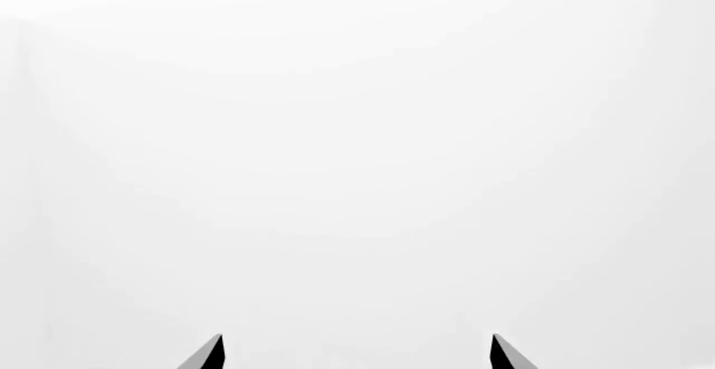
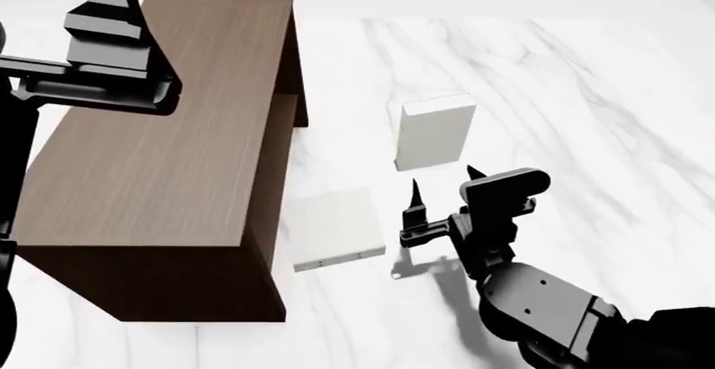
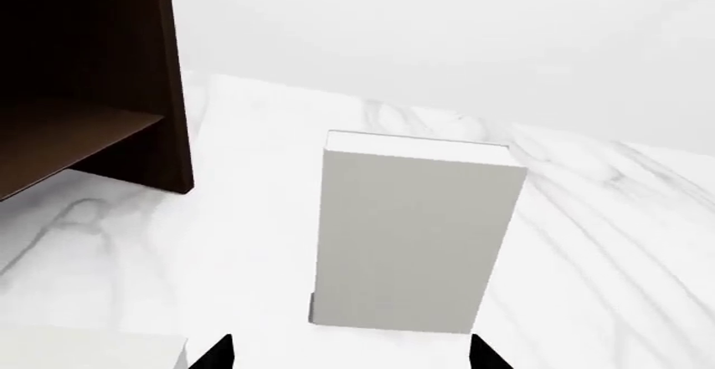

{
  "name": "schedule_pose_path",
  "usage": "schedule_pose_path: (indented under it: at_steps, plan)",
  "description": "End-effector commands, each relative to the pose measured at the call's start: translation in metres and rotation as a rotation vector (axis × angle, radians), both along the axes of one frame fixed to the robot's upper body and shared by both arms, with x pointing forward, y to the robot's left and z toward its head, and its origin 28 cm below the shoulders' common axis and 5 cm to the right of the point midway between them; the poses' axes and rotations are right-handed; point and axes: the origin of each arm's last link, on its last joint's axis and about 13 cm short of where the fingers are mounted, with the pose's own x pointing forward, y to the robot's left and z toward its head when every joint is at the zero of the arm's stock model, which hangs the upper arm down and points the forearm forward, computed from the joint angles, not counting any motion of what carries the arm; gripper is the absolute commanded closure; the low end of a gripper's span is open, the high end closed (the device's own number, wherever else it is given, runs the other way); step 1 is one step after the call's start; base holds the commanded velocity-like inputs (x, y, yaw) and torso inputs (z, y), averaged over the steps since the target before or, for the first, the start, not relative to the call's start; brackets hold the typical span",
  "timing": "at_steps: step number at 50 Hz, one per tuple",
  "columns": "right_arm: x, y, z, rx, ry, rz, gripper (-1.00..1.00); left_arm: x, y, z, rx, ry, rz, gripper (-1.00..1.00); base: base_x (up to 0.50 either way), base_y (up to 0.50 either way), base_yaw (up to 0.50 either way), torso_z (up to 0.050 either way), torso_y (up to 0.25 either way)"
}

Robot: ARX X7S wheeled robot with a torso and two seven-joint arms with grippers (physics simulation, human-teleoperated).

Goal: Pick up the book on the right and place it under the cabinet shelf.

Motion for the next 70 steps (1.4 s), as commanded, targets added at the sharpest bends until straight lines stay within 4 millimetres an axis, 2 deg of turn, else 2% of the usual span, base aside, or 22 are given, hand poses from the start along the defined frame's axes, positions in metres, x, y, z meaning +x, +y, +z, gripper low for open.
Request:
schedule_pose_path:
  at_steps: [1,26,45,54,70]
  plan:
    - [0.011,0.002,0.0,-0.025,0.011,0.023,-1.0,-0.001,0.0,-0.002,0.002,0.004,-0.003,-1.0,0.0,0.0,0.0,0.0,0.0]
    - [0.019,-0.012,-0.025,-0.094,0.105,0.0,-1.0,-0.004,-0.002,0.004,0.027,-0.007,-0.01,-1.0,0.0,0.0,0.0,0.0,0.0]
    - [0.01,-0.009,-0.037,-0.113,0.173,0.088,-1.0,-0.004,-0.001,0.005,0.038,-0.012,-0.009,-1.0,0.0,0.0,0.0,0.0,0.0]
    - [0.01,-0.007,-0.043,-0.137,0.203,0.088,-1.0,-0.005,-0.001,0.005,0.041,-0.014,-0.006,-1.0,0.0,0.0,0.0,0.0,0.0]
    - [0.018,-0.005,-0.043,-0.189,0.261,0.038,-1.0,-0.007,0.001,0.005,0.041,-0.015,-0.008,-1.0,0.0,0.0,0.0,0.0,0.0]
